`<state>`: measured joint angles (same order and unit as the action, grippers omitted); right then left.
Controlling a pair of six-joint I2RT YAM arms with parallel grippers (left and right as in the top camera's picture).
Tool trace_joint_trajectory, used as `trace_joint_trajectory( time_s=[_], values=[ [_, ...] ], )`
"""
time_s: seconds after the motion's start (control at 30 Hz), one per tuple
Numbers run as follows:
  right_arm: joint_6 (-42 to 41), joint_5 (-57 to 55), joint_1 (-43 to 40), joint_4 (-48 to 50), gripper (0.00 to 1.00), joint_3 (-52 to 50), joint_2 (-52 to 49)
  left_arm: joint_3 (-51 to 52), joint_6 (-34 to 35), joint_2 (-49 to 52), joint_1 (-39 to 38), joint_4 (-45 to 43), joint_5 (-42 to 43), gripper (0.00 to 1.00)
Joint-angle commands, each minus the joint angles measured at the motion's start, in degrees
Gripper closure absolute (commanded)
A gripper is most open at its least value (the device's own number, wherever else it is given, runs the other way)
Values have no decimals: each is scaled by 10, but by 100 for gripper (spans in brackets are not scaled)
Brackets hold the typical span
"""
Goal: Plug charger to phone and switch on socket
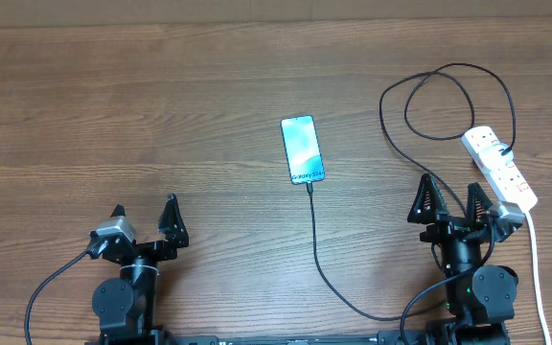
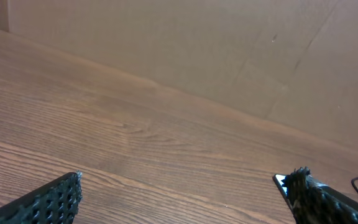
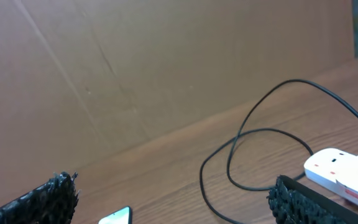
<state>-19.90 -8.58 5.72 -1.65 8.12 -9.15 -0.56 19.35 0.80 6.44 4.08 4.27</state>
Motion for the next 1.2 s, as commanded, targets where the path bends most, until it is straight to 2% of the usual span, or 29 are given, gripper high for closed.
trace_joint_trajectory(
  time_s=[0.0,0.3,0.4,0.7,0.77,1.17],
  values=[
    [3,14,-15,2,0,-4,14,3,5,-5,3,1,-4,1],
    [3,50,-81,-13,0,-14,55,3,5,-5,3,1,-4,1],
    [5,49,-83,-12,0,-35,91,3,5,-5,3,1,-4,0],
    [5,48,-83,-5,0,-78,90,3,5,-5,3,1,-4,0],
    [6,51,-83,-30,0,-77,90,3,5,-5,3,1,-4,0],
    [39,68,-101,-31,0,-77,90,3,5,-5,3,1,-4,1]
  ],
)
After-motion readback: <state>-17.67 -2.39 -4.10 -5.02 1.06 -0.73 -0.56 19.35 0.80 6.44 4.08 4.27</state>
